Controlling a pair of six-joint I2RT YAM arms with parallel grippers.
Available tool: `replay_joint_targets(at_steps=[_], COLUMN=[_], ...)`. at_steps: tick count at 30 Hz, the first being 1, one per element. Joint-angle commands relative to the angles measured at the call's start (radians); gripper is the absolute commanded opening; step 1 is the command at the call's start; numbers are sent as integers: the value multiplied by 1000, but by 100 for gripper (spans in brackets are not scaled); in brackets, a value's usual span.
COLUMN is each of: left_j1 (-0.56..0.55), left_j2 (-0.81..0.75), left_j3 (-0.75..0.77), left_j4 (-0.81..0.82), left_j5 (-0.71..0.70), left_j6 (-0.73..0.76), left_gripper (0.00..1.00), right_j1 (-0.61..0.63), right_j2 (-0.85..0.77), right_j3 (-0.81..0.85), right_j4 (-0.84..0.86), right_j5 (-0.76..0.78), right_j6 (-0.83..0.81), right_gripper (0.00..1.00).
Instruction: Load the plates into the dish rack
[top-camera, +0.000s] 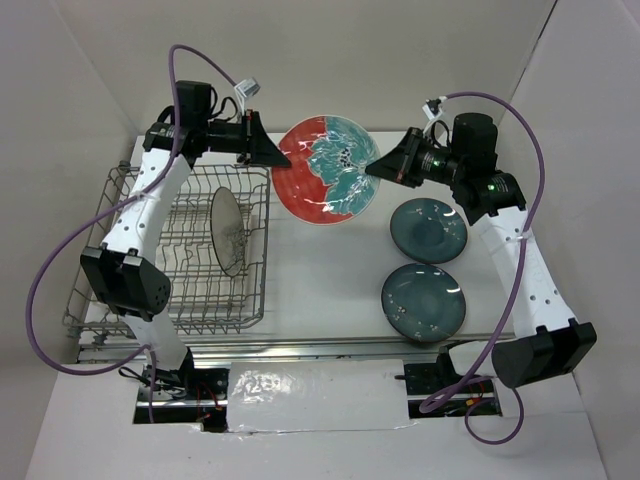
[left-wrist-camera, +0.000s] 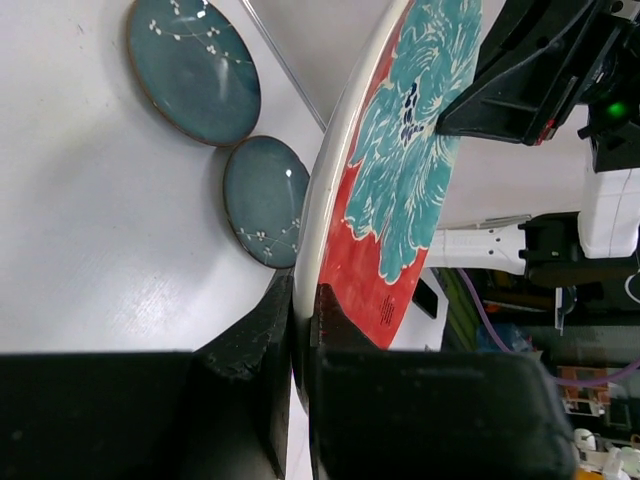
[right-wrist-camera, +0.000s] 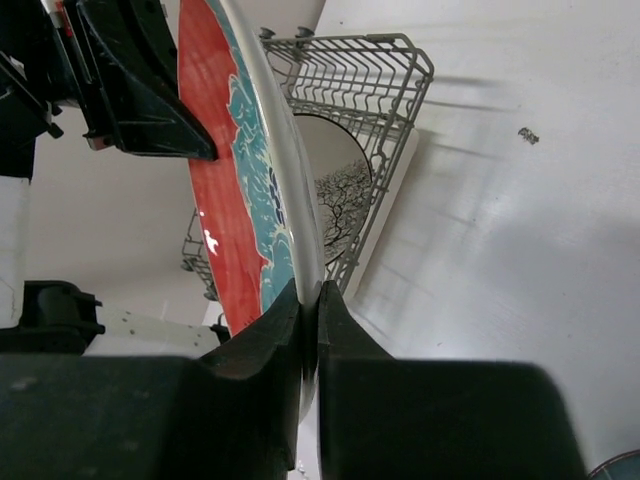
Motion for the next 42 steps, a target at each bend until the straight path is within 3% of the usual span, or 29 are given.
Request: replay_joint_targets(at_steps=[1,4,7,8,11,13,14,18,21,29,35,37,42], left_j1=[7,13,17,23,26,31,42,88,132,385,499,514,516], left_j2=[-54,-77,-90,-91,-107,-120,-127,-117,-142,-258,-298,-321,-461], left_j3=[60,65,91,105,123,132,146,267,344,307,298,275,31], left_j4=[18,6,-21,-26,-32,-40,-40,-119,-184,-201,-202,-190,-36], left_j5=[-53,-105,-151,-157,-185,-210,-226,-252,-363,-461,-731,-750,-840], left_j6=[11,28,51,54,60,64,62,68,96,100,139,183,269], left_gripper=[0,0,0,0,0,0,0,0,0,0,0,0,0], right_j1=[14,14,13,13,13,13,11,-64,-93,-125,-150,-154,-156], right_j2=[-18,-11,-8,-10,-7,-4,-2,-57,-80,-73,-83,-79,-47], right_j3=[79,89,100,105,123,157,180,212,223,198,178,177,168], right_j4=[110,94,84,78,59,33,-40,-97,-119,-139,-148,-156,-148], right_j5=[-51,-49,-42,-39,-31,-11,76,239,294,316,331,331,316], right_j6=[3,-4,-9,-9,-21,-43,-58,-93,-86,-76,-73,-73,-61], right_gripper=[8,35,50,64,84,91,96,100,100,100,100,100,100])
